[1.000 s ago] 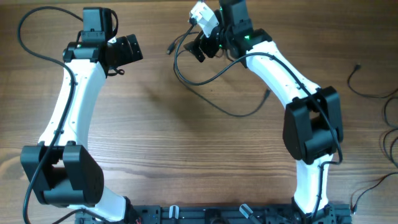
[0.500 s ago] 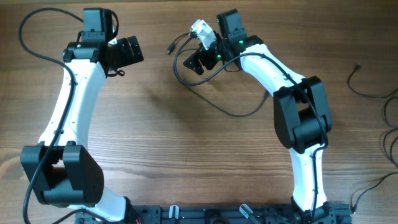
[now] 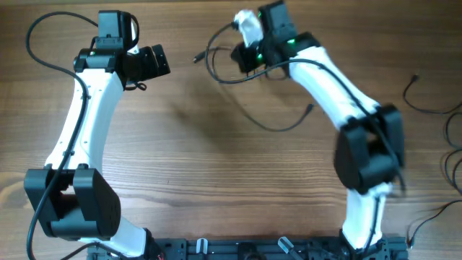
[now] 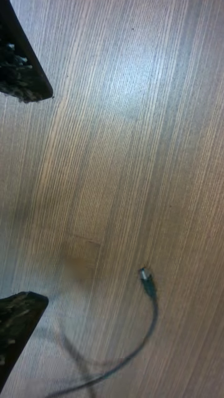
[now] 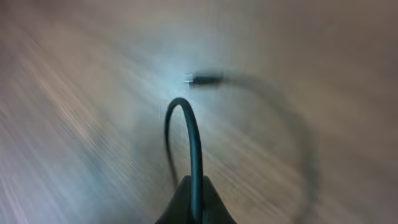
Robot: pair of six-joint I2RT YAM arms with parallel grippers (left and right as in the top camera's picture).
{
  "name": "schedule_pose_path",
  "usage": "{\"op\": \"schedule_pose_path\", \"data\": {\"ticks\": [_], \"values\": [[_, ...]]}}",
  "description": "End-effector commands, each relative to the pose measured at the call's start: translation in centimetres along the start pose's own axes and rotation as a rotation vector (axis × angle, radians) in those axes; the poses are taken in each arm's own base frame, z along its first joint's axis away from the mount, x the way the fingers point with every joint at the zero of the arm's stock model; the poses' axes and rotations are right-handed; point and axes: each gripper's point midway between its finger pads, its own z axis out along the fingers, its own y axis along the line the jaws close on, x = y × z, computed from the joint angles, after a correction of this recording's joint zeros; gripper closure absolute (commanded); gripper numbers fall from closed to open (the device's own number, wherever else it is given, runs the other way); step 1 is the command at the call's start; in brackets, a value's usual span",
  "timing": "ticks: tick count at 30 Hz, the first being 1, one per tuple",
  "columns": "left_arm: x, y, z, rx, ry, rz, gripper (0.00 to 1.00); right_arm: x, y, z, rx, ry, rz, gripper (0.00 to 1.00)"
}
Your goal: Untangle cables
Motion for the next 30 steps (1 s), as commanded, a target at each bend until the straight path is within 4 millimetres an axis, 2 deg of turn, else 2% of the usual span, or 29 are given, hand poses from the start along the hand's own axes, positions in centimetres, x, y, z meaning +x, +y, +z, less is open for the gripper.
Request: {"op": "schedule_pose_path", "data": {"ticks": [1, 3, 5, 6, 7, 10, 12, 14, 17, 19, 20, 23, 27, 30], "values": [[0.1, -0.5, -0.8, 0.018, -0.007, -0.006, 0.0, -7.8, 0.9, -13.0, 0.203, -0.253, -0.057, 0.96], [0.3, -0.8, -0.8, 0.021, 0.0, 0.001, 0.0, -10.1, 1.1, -21.0, 0.322, -0.39, -0.075, 0.96], [0.5, -1.2, -0.8, 0.025, 0.006, 0.01, 0.0, -10.6, 0.5, -27.0, 0.418, -0.475, -0.06, 0.96], [0.7, -1.4, -0.8, 0.027, 0.009, 0.015, 0.0, -10.5, -0.1, -29.4, 0.457, -0.503, -0.048, 0.96], [0.8, -1.7, -0.8, 0.029, 0.012, 0.022, 0.0, -10.0, -1.2, -32.2, 0.509, -0.528, -0.024, 0.96], [1.4, -3.2, -0.9, 0.047, 0.018, 0.054, 0.0, -7.0, -6.8, -39.6, 0.694, -0.562, 0.091, 0.96], [1.8, -4.3, -0.9, 0.059, 0.022, 0.077, 0.0, -4.8, -10.4, -43.3, 0.785, -0.572, 0.164, 0.96], [2.2, -5.2, -1.0, 0.07, 0.025, 0.097, 0.0, -2.5, -13.2, -46.0, 0.799, -0.579, 0.224, 0.96], [2.5, -6.7, -1.1, 0.092, 0.015, 0.127, 0.0, -0.2, -16.1, -48.6, 0.8, -0.603, 0.277, 0.96], [2.7, -7.4, -1.2, 0.101, 0.016, 0.142, 0.0, 0.3, -18.2, -49.3, 0.831, -0.613, 0.292, 0.96], [3.0, -7.9, -1.2, 0.106, 0.018, 0.152, 0.0, 0.4, -19.7, -49.1, 0.839, -0.616, 0.299, 0.96], [3.4, -8.7, -1.3, 0.117, 0.022, 0.171, 0.0, 0.9, -23.7, -46.8, 0.808, -0.609, 0.373, 0.96], [4.3, -9.9, -1.5, 0.13, 0.034, 0.201, 0.0, 1.4, -30.5, -43.3, 0.784, -0.572, 0.452, 0.96], [5.0, -10.5, -1.6, 0.134, 0.047, 0.223, 0.0, 1.8, -35.0, -43.9, 0.866, -0.532, 0.508, 0.96]]}}
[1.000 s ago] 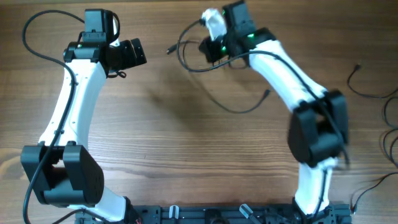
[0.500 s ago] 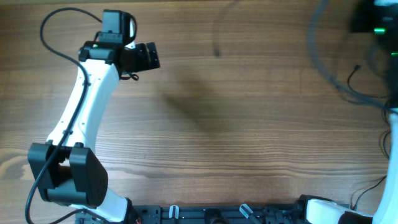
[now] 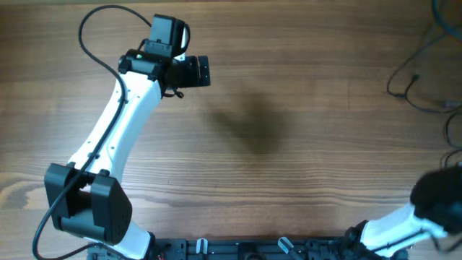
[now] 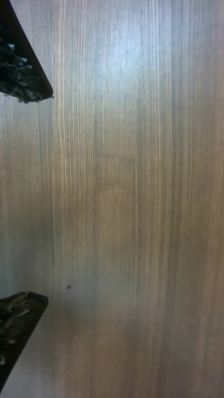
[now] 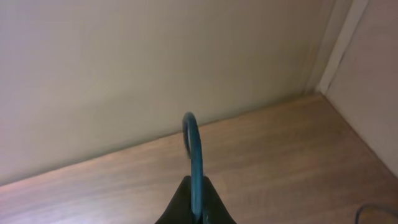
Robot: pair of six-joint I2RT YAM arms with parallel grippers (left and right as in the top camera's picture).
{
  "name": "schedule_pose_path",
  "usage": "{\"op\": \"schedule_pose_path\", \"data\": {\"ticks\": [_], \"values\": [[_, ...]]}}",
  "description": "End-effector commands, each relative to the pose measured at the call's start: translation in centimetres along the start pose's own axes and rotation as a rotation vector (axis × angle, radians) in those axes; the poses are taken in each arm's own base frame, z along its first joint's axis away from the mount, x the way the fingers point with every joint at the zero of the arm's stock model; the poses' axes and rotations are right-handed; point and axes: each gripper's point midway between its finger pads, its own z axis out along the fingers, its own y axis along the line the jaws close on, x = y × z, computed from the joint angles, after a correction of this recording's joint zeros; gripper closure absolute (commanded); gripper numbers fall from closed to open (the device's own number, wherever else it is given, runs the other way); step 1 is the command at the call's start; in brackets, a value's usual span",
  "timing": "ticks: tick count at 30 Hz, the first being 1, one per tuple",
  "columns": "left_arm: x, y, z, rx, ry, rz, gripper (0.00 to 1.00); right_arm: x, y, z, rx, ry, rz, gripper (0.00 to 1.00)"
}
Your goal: Untangle cables
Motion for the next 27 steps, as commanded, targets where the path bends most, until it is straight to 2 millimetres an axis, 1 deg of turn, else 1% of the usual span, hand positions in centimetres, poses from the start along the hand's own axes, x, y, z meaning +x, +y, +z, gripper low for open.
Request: {"op": "schedule_pose_path", "data": {"ticks": [1, 3, 4, 5, 6, 8, 10, 11, 13, 15, 16, 18, 20, 21, 22, 23, 24, 25, 26, 27], "values": [[0.4, -1.1, -0.8, 0.021, -0.002, 0.013, 0.0, -3.4, -3.4, 1.8, 0.098, -0.039, 0.019, 0.96], [0.7, -1.6, -0.8, 0.026, 0.005, 0.024, 0.0, -3.7, -5.5, 2.5, 0.138, -0.03, 0.033, 0.96], [0.9, -2.0, -0.8, 0.029, 0.009, 0.033, 0.0, -3.5, -8.0, 2.7, 0.187, -0.022, 0.067, 0.96], [1.0, -2.3, -0.8, 0.032, 0.012, 0.04, 0.0, -3.2, -9.5, 2.5, 0.217, -0.022, 0.101, 0.96], [1.3, -2.7, -0.8, 0.036, 0.019, 0.049, 0.0, -2.8, -11.6, 2.2, 0.256, -0.025, 0.155, 0.96], [1.8, -3.6, -0.9, 0.045, 0.027, 0.071, 0.0, -2.0, -16.9, 0.3, 0.336, -0.031, 0.231, 0.96], [2.2, -4.7, -1.0, 0.057, 0.029, 0.093, 0.0, -1.0, -21.3, -1.7, 0.402, -0.031, 0.278, 0.96], [2.3, -5.2, -1.0, 0.065, 0.027, 0.104, 0.0, -0.5, -23.0, -2.6, 0.401, -0.031, 0.297, 0.96], [2.2, -6.2, -1.1, 0.075, 0.008, 0.123, 0.0, 0.5, -24.6, -3.1, 0.366, -0.029, 0.337, 0.96], [2.0, -6.6, -1.1, 0.084, -0.004, 0.129, 0.0, 1.2, -25.0, -2.5, 0.372, -0.011, 0.344, 0.96], [2.0, -6.7, -1.1, 0.086, -0.007, 0.13, 0.0, 1.5, -24.8, -1.9, 0.365, -0.001, 0.344, 0.96], [1.9, -6.7, -1.1, 0.087, -0.008, 0.131, 0.0, 3.0, -24.4, -0.2, 0.374, 0.045, 0.352, 0.96], [2.0, -6.8, -1.1, 0.087, -0.007, 0.132, 0.0, 5.0, -23.7, 2.1, 0.358, 0.105, 0.349, 0.96], [2.0, -6.8, -1.1, 0.087, -0.006, 0.132, 0.0, 6.3, -23.2, 3.4, 0.339, 0.143, 0.348, 0.96], [2.0, -6.8, -1.1, 0.087, -0.005, 0.133, 0.0, 8.6, -22.5, 5.5, 0.309, 0.21, 0.321, 0.96], [2.1, -6.8, -1.1, 0.087, -0.005, 0.133, 0.0, 10.1, -22.0, 6.6, 0.299, 0.25, 0.319, 0.96], [2.1, -6.8, -1.1, 0.086, -0.004, 0.133, 0.0, 11.9, -21.5, 8.1, 0.284, 0.296, 0.328, 0.96], [2.1, -6.8, -1.1, 0.086, -0.001, 0.134, 0.0, 14.8, -20.9, 10.1, 0.281, 0.366, 0.344, 0.96], [2.2, -6.7, -1.1, 0.085, 0.002, 0.134, 0.0, 16.4, -20.7, 10.9, 0.292, 0.405, 0.349, 0.96], [2.2, -6.7, -1.1, 0.084, 0.002, 0.134, 0.0, 17.4, -20.8, 11.3, 0.308, 0.426, 0.358, 0.96]]}}
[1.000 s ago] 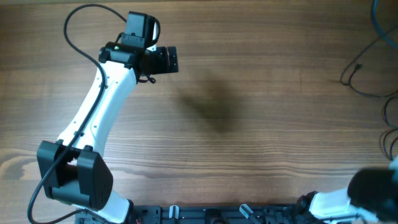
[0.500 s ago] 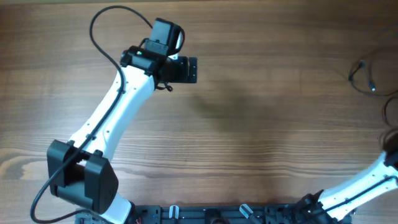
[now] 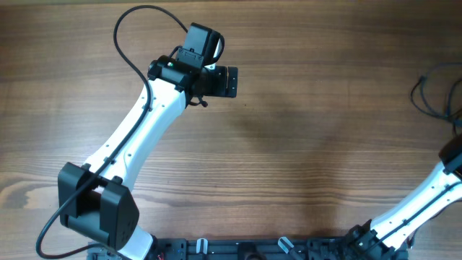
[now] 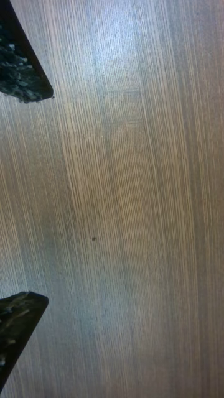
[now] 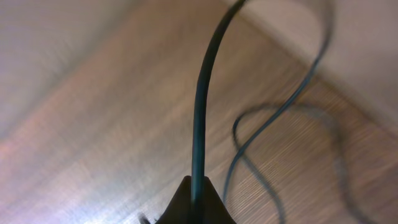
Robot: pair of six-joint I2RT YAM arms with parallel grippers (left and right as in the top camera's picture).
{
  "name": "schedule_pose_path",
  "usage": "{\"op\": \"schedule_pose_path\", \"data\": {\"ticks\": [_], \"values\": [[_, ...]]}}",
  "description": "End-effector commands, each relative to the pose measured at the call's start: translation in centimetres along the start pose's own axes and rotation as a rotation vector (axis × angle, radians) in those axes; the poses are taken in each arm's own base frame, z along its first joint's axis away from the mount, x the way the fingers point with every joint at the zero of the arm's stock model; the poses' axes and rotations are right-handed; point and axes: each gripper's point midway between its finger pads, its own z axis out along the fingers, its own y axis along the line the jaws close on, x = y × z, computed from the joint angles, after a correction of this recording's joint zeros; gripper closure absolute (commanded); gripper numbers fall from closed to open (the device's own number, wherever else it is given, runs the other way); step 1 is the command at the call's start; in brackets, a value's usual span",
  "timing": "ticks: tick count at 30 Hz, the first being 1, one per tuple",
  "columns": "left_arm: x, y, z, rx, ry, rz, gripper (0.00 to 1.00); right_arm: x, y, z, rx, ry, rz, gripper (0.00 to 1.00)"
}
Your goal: Untangle cables
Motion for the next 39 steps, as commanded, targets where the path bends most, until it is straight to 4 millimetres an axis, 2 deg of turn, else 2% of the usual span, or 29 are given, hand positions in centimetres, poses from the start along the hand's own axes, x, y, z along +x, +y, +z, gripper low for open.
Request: {"op": "schedule_pose_path", "data": {"ticks": [1, 5, 8, 9, 10, 12, 15, 18, 20, 21, 22, 24, 25, 26, 27, 28, 30, 32, 33, 34, 36, 37, 39], "values": [[-0.1, -0.3, -0.8, 0.008, -0.013, -0.004, 0.0, 3.5, -0.4, 4.4, 0.05, 0.101, -0.005, 0.96], [-0.1, -0.3, -0.8, 0.008, -0.013, -0.004, 0.0, 6.1, -0.4, 6.5, 0.036, 0.178, -0.028, 0.96], [0.0, -0.3, -0.8, 0.008, -0.011, -0.004, 0.0, 6.5, 0.8, 6.7, -0.031, 0.191, -0.023, 0.94], [0.1, -0.3, -0.8, 0.007, -0.007, -0.004, 0.0, 6.4, 0.9, 6.7, -0.037, 0.19, -0.003, 0.04], [0.1, -0.3, -0.8, 0.006, -0.006, -0.004, 0.0, 6.5, 1.0, 6.7, -0.043, 0.193, 0.016, 0.0], [0.1, -0.2, -0.8, 0.005, -0.007, -0.004, 0.0, 6.4, 1.2, 6.4, -0.046, 0.196, 0.054, 0.0], [-0.2, -0.3, -0.8, 0.008, -0.019, 0.023, 0.0, 4.5, 2.0, 3.9, -0.047, 0.147, 0.042, 0.0], [-0.8, -0.4, -0.9, 0.012, -0.045, 0.027, 0.0, 0.8, 2.9, -1.7, 0.003, 0.041, 0.039, 0.0], [-1.3, -0.6, -0.9, 0.017, -0.063, 0.049, 0.0, -1.5, 3.6, -6.3, 0.041, -0.039, 0.044, 0.0], [-1.3, -0.6, -0.9, 0.017, -0.063, 0.049, 0.0, -2.9, 4.6, -8.8, 0.031, -0.096, 0.057, 0.0], [-1.2, -0.5, -0.9, 0.016, -0.06, 0.05, 0.0, -3.7, 6.0, -10.5, -0.003, -0.133, 0.027, 0.0], [-1.2, -0.5, -0.9, 0.016, -0.058, 0.068, 0.0, -4.6, 11.3, -14.3, -0.156, -0.196, -0.17, 0.0], [-1.2, -0.5, -0.9, 0.016, -0.059, 0.068, 0.0, -4.2, 13.8, -15.3, -0.219, -0.202, -0.257, 0.0], [-1.2, -0.5, -0.9, 0.016, -0.059, 0.068, 0.0, -3.3, 15.2, -15.2, -0.233, -0.179, -0.275, 0.0], [-1.2, -0.5, -0.9, 0.016, -0.059, 0.068, 0.0, -2.1, 15.9, -14.3, -0.225, -0.133, -0.28, 0.0], [-1.2, -0.5, -0.9, 0.017, -0.059, 0.067, 0.0, -0.7, 15.9, -12.6, -0.198, -0.075, -0.27, 0.0], [-1.2, -0.7, -0.9, 0.021, -0.058, 0.069, 0.0, 2.4, 14.4, -8.5, -0.105, 0.06, -0.205, 0.0], [-1.0, -0.7, -0.9, 0.026, -0.049, 0.068, 0.0, 6.7, 10.2, -3.9, 0.094, 0.227, -0.058, 0.0], [-0.8, -0.7, -0.9, 0.024, -0.044, 0.069, 0.0, 8.4, 8.1, -2.5, 0.199, 0.283, 0.011, 0.01], [-0.6, -0.6, -0.8, 0.021, -0.034, 0.07, 0.0, 9.6, 6.0, -1.8, 0.298, 0.314, 0.064, 0.0], [-0.4, -0.5, -0.8, 0.019, -0.025, 0.072, 0.0, 10.4, 1.9, -2.3, 0.532, 0.295, 0.185, 0.0], [-0.4, -0.5, -0.8, 0.019, -0.027, 0.072, 0.0, 10.0, 0.7, -2.9, 0.609, 0.262, 0.205, 0.01], [-0.5, -0.6, -0.8, 0.021, -0.031, 0.072, 0.0, 9.5, -0.3, -3.5, 0.677, 0.229, 0.193, 0.0]]}}
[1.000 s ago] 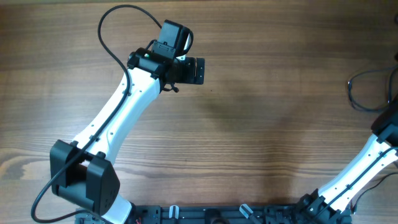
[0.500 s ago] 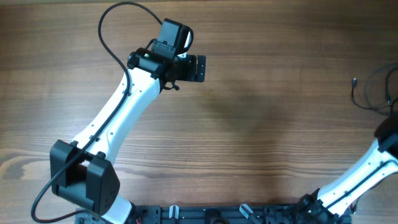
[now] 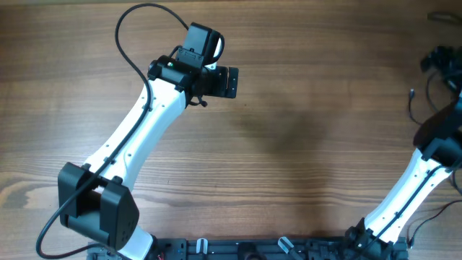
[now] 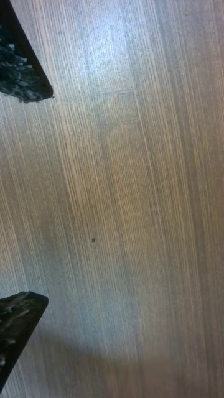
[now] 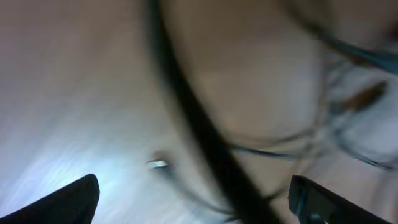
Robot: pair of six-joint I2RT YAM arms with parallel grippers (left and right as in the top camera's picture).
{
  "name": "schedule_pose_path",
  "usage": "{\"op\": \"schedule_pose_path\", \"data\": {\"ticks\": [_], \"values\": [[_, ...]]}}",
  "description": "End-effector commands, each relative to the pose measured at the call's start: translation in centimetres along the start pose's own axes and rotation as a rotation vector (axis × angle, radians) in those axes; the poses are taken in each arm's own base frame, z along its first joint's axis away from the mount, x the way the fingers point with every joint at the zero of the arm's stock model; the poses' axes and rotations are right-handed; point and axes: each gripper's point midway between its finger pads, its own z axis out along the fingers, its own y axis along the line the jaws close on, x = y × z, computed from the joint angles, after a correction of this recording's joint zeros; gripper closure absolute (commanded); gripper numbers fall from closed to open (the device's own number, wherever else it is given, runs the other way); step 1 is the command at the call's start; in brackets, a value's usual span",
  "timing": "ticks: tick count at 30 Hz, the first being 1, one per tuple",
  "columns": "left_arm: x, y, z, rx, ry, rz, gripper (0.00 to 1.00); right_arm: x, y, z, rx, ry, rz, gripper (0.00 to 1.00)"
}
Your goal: Untangle cables
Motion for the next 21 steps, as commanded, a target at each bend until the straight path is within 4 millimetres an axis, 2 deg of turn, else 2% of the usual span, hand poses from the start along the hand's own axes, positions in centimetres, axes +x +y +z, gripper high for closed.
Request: {"op": "schedule_pose_path", "data": {"ticks": [1, 6, 9, 11, 12, 13, 16, 18, 21], "values": [[-0.5, -0.5, -0.8, 0.019, -0.028, 0.025, 0.0, -2.8, -5.3, -3.2, 0.255, -0.183, 0.172, 0.0], [-0.5, -0.5, -0.8, 0.019, -0.031, 0.025, 0.0, -2.3, -3.9, -2.9, 0.178, -0.149, 0.171, 0.0], [-0.5, -0.5, -0.8, 0.019, -0.031, 0.025, 0.0, -2.2, -0.9, -2.7, 0.016, -0.112, 0.062, 0.0], [-0.6, -0.5, -0.8, 0.016, -0.032, 0.028, 0.0, -2.2, 1.3, -3.6, -0.108, -0.109, -0.004, 0.0], [-0.6, -0.4, -0.8, 0.009, -0.036, 0.028, 0.0, -2.5, 2.1, -4.7, -0.159, -0.129, -0.031, 0.0], [-1.1, 0.2, -0.9, -0.024, -0.058, 0.027, 0.0, -3.1, 3.1, -7.3, -0.213, -0.194, -0.08, 0.0], [-2.7, 1.1, -1.0, -0.076, -0.125, 0.02, 0.0, -3.4, 3.8, -13.5, -0.26, -0.323, -0.136, 0.0], [-4.2, 1.4, -1.3, -0.069, -0.184, -0.033, 0.0, -2.5, 4.7, -18.3, -0.303, -0.405, -0.226, 0.0], [-5.5, 3.2, -1.8, -0.073, -0.233, -0.143, 0.0, 0.1, 6.6, -24.1, -0.382, -0.487, -0.332, 0.0]]}}
